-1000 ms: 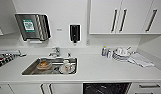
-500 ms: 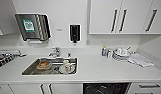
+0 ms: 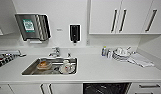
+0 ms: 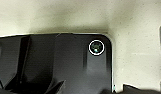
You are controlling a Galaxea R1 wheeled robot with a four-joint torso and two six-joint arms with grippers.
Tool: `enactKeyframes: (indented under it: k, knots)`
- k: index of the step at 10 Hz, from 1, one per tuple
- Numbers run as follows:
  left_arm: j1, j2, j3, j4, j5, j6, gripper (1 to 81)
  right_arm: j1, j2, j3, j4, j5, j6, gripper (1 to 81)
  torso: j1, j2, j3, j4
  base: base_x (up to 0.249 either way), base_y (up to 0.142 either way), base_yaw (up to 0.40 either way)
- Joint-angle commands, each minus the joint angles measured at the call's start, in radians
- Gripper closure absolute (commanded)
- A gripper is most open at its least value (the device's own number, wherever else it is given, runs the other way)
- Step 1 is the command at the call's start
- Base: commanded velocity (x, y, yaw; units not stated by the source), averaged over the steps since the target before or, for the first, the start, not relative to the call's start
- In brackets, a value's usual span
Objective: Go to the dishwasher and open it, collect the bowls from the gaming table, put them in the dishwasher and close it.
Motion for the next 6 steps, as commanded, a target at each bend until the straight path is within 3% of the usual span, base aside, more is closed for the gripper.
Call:
enactKeyframes:
  k: [1, 3, 6]
  knots:
    - [0.014, 0.177, -0.256, -0.061, 0.044, -0.001, 1.0, 0.034, 0.006, -0.013, -0.013, -0.026, -0.001, 1.0, 0.0, 0.0, 0.0, 0.0, 0.0, 0.0, 0.0]
    - [0.03, 0.272, -0.391, -0.061, 0.044, 0.001, 1.0, 0.022, 0.064, -0.077, -0.013, -0.026, -0.001, 1.0, 0.0, 0.0, 0.0, 0.0, 0.0, 0.0, 0.0]
    - [0.037, 0.356, -0.506, -0.063, 0.047, -0.001, 1.0, 0.002, 0.159, -0.206, -0.014, -0.012, -0.001, 1.0, 0.0, 0.0, 0.0, 0.0, 0.0, 0.0, 0.0]
